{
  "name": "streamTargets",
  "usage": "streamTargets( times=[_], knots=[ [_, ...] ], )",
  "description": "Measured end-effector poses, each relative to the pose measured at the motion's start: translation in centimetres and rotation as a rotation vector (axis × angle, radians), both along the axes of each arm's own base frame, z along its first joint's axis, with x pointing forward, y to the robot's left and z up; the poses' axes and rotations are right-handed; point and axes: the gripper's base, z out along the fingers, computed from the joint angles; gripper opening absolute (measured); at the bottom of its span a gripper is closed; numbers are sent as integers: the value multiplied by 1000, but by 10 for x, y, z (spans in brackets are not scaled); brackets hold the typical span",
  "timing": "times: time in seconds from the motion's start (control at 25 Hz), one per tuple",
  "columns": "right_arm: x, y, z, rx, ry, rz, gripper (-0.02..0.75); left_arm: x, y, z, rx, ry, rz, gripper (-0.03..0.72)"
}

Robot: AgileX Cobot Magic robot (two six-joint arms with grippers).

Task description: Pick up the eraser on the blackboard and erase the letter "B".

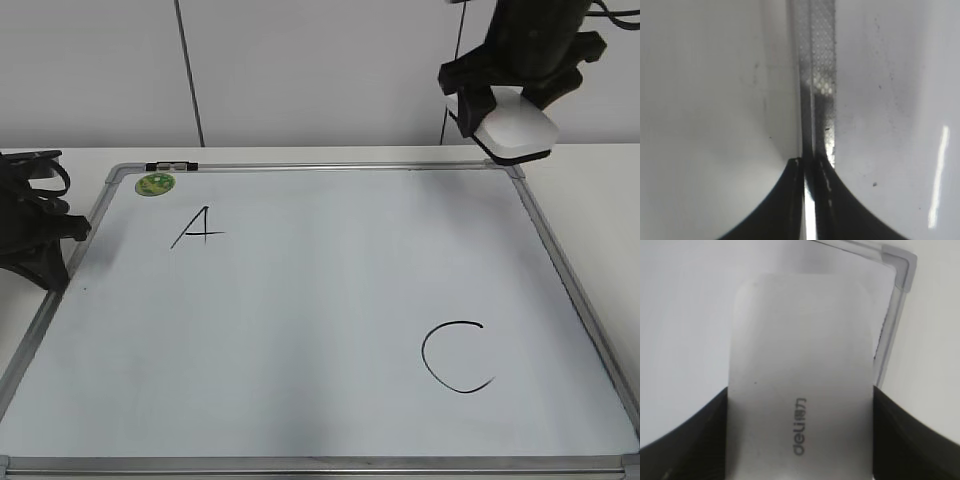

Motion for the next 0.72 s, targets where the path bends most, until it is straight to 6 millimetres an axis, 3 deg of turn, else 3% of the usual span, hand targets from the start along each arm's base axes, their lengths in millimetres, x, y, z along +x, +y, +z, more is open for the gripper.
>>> streamTargets(
  times=[0.2,0.48,0.72],
  knots=[
    [-22,-30,-11,71,-25,-54,548,0,0,0,0,0,0,10],
    [-55,-72,-64,211,-15,-180,547,0,0,0,0,0,0,10],
    [-65,-85,-94,207,-21,-172,547,0,0,0,0,0,0,10]
  ],
)
